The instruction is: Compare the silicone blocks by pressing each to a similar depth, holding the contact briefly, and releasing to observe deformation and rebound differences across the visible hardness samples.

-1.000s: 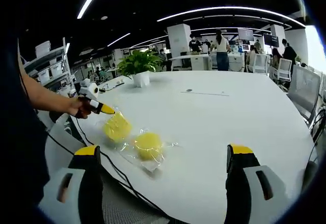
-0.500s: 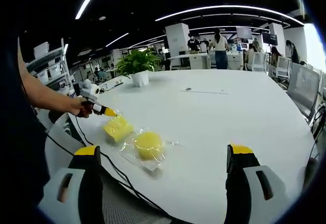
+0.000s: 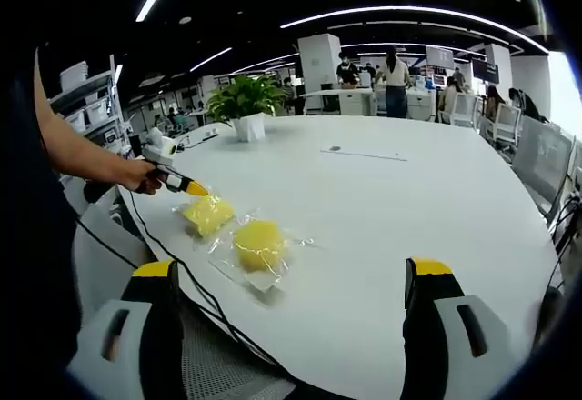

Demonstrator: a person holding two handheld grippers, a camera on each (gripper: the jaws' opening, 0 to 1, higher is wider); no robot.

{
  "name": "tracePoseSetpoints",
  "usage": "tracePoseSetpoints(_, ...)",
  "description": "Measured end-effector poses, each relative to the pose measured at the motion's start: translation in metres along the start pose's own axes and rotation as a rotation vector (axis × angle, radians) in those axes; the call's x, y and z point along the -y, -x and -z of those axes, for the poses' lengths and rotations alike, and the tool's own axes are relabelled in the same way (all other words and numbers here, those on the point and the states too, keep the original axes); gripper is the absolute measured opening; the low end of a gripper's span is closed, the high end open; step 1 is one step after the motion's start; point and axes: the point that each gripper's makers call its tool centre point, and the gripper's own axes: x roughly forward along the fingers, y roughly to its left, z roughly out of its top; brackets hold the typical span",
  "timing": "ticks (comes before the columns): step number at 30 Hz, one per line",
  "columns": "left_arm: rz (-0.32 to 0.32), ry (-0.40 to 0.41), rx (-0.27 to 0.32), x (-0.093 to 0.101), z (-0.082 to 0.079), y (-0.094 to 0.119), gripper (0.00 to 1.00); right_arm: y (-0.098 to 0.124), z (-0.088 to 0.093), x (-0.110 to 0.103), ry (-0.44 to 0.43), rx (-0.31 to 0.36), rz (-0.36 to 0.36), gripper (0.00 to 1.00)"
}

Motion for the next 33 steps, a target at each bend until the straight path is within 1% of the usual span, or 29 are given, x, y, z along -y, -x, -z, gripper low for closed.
tracePoseSetpoints(1, -0.008, -0.03, -0.004, 0.0, 0.0, -0.001, 0.0, 0.0, 0.001, 0.001, -0.003, 0.0, 0.0, 0.96)
tracePoseSetpoints(2, -0.009, -0.017, -0.003, 0.0, 0.0, -0.002, 0.0, 0.0, 0.001, 0.002, -0.006, 0.0, 0.001, 0.96)
tracePoseSetpoints(3, -0.017, -0.001, -0.005, -0.004, 0.002, -0.003, 0.0, 0.0, 0.002, 0.002, -0.014, 0.0, 0.001, 0.96)
tracePoseSetpoints(7, -0.038, -0.002, 0.001, -0.006, 0.002, -0.005, 0.0, 0.0, 0.003, 0.001, -0.021, -0.005, 0.0, 0.96)
tracePoseSetpoints(8, -0.041, 0.017, 0.005, -0.005, 0.001, -0.005, 0.0, 0.0, 0.003, 0.001, -0.023, -0.004, -0.001, 0.96)
tracePoseSetpoints(10, -0.041, 0.021, 0.007, -0.005, 0.001, -0.005, 0.0, 0.0, 0.004, 0.001, -0.027, -0.003, -0.001, 0.96)
tracePoseSetpoints(12, -0.045, 0.053, 0.006, -0.006, 0.003, -0.006, 0.0, 0.001, 0.003, 0.002, -0.054, 0.006, -0.006, 0.96)
tracePoseSetpoints(14, -0.05, 0.067, 0.004, -0.008, 0.004, -0.006, 0.0, 0.001, 0.005, 0.003, -0.049, -0.002, 0.0, 0.96)
tracePoseSetpoints(24, -0.037, 0.073, 0.029, -0.009, 0.005, -0.006, 0.01, 0.002, 0.004, 0.007, -0.047, -0.001, 0.004, 0.96)
tracePoseSetpoints(26, -0.05, 0.068, 0.032, -0.011, 0.005, -0.005, 0.05, 0.002, 0.005, 0.007, -0.048, -0.005, 0.002, 0.96)
tracePoseSetpoints(28, -0.065, 0.087, 0.049, -0.015, 0.005, -0.003, 0.13, 0.001, 0.005, 0.006, -0.049, -0.005, 0.0, 0.96)
tracePoseSetpoints(29, -0.074, 0.121, 0.05, -0.018, 0.008, -0.001, 0.17, 0.001, 0.004, 0.006, -0.048, -0.005, -0.001, 0.96)
tracePoseSetpoints(33, -0.086, 0.139, 0.076, -0.021, 0.011, 0.007, 0.28, 0.0, 0.003, 0.006, -0.047, -0.001, -0.003, 0.96)
